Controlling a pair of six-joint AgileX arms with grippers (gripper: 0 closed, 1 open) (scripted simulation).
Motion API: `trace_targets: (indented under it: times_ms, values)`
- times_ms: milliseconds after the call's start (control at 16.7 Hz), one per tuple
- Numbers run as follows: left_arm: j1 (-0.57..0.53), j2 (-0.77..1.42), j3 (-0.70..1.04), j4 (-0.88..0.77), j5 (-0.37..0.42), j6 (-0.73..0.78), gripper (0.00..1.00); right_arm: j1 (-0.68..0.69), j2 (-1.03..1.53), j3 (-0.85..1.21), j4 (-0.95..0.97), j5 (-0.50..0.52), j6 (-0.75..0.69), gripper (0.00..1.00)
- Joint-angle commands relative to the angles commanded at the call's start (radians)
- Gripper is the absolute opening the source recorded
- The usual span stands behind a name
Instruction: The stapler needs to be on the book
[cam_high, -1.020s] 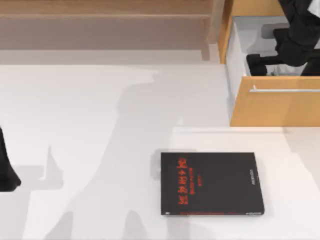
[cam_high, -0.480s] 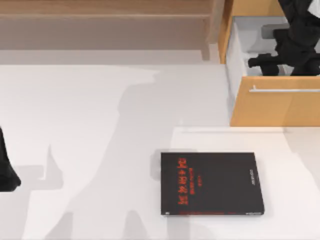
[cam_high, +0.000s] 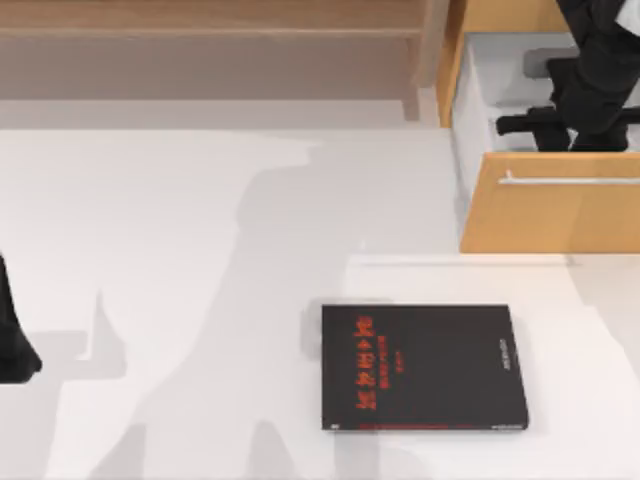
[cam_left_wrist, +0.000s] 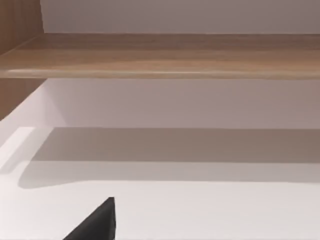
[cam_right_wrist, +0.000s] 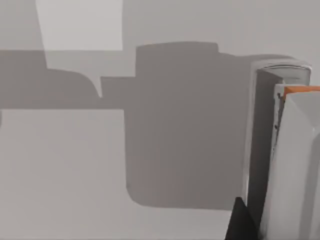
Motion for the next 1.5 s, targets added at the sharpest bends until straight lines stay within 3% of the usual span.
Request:
trace_targets:
  times_ms: [600, 1080, 1500]
  values:
    - [0.000, 0.000, 0.000, 0.000, 0.000, 0.000, 1.00, 0.005, -0.079, -0.034, -0.013, -0.001, 0.054, 0.00]
    - [0.000, 0.000, 0.000, 0.000, 0.000, 0.000, 1.00, 0.058, -0.389, -0.163, 0.073, -0.017, 0.353, 0.00]
    - [0.000, 0.000, 0.000, 0.000, 0.000, 0.000, 1.00, 0.274, -0.591, -0.356, 0.136, -0.017, 0.600, 0.00]
